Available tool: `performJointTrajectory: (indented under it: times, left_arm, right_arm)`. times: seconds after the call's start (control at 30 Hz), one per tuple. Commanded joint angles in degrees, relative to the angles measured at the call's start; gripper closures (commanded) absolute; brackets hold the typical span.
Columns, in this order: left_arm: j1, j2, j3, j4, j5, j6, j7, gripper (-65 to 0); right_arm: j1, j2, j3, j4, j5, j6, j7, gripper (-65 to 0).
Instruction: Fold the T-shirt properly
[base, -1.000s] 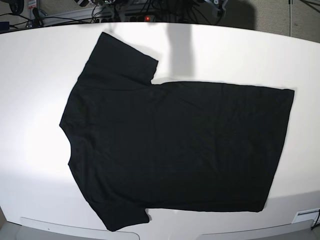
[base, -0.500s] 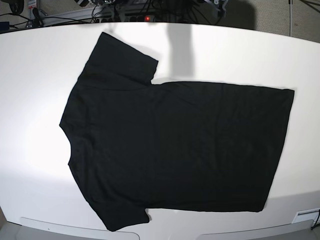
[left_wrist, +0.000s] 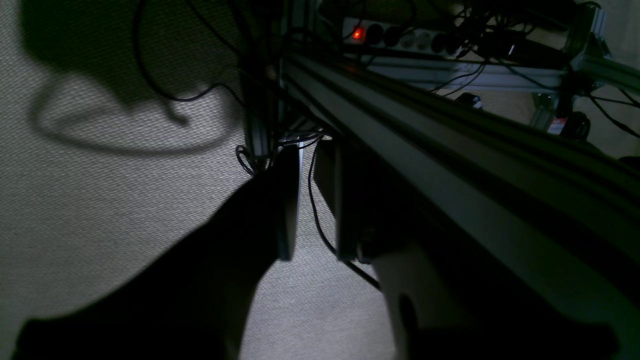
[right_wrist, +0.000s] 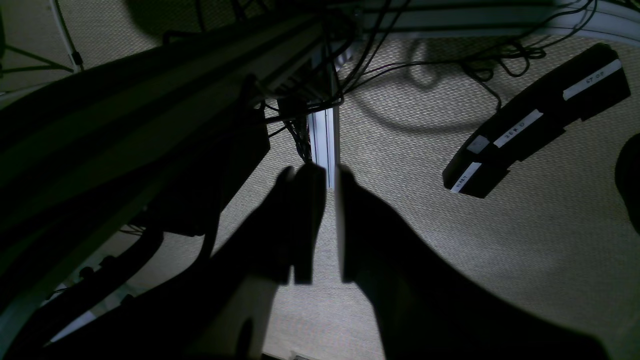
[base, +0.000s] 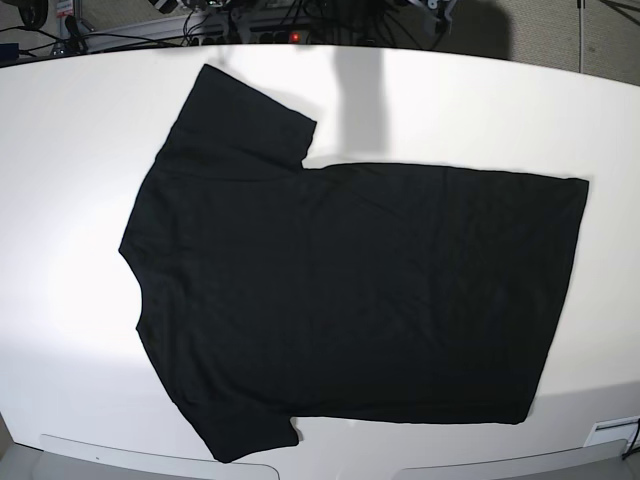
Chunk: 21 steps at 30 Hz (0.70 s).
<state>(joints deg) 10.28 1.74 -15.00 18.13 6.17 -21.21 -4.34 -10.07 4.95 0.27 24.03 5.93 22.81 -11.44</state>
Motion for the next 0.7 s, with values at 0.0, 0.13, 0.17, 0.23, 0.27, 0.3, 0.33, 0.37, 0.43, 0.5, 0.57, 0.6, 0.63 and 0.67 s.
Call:
performJointTrajectory:
  times: [0.0,0.13,0.17,0.23,0.27,0.3,0.33,0.37,0.43,0.5,0.57,0.6,0.63,0.67]
  left_arm:
    - [0.3,0.0,0.0,0.2,-0.2,-0.6,-0.4,-13.1]
    - [0.3,0.0,0.0,0.2,-0.2,-0.6,-0.4,-13.1]
    - [0.3,0.0,0.0,0.2,-0.2,-0.6,-0.4,-13.1]
    - [0.3,0.0,0.0,0.2,-0.2,-0.7,-0.4,-13.1]
    - [0.3,0.0,0.0,0.2,-0.2,-0.7,-0.4,-13.1]
    - [0.3,0.0,0.0,0.2,-0.2,-0.6,-0.4,-13.1]
    - [0.3,0.0,0.0,0.2,-0.2,-0.6,-0.4,-13.1]
    - [0.3,0.0,0.0,0.2,-0.2,-0.6,-0.4,-13.1]
    - [0.3,0.0,0.0,0.2,-0.2,-0.6,-0.4,-13.1]
    - [0.3,0.0,0.0,0.2,-0.2,-0.6,-0.4,-13.1]
    - [0.3,0.0,0.0,0.2,-0.2,-0.6,-0.3,-13.1]
    - [0.3,0.0,0.0,0.2,-0.2,-0.6,0.0,-13.1]
    - [0.3,0.0,0.0,0.2,-0.2,-0.6,0.1,-13.1]
    - [0.3,0.0,0.0,0.2,-0.2,-0.6,0.1,-13.1]
  right_arm:
    - [-0.2,0.3,0.0,0.3,0.0,0.7,-0.1,-9.0]
    - [-0.2,0.3,0.0,0.3,0.0,0.7,0.0,-9.0]
    - [-0.2,0.3,0.0,0.3,0.0,0.7,-0.1,-9.0]
    - [-0.3,0.3,0.0,0.3,0.0,0.7,-0.1,-9.0]
    - [-0.2,0.3,0.0,0.3,0.0,0.7,-0.1,-9.0]
    - [-0.2,0.3,0.0,0.3,0.0,0.7,-0.1,-9.0]
    - [-0.3,0.3,0.0,0.3,0.0,0.7,-0.1,-9.0]
    - [-0.2,0.3,0.0,0.3,0.0,0.7,-0.1,-9.0]
    - [-0.3,0.3,0.0,0.3,0.0,0.7,-0.1,-9.0]
    - [-0.3,0.3,0.0,0.3,0.0,0.7,-0.1,-9.0]
    - [-0.3,0.3,0.0,0.3,0.0,0.7,-0.1,-9.0]
    - [-0.3,0.3,0.0,0.3,0.0,0.7,0.0,-9.0]
    - [-0.2,0.4,0.0,0.3,0.0,0.7,-0.1,-9.0]
    - [-0.2,0.4,0.0,0.3,0.0,0.7,-0.1,-9.0]
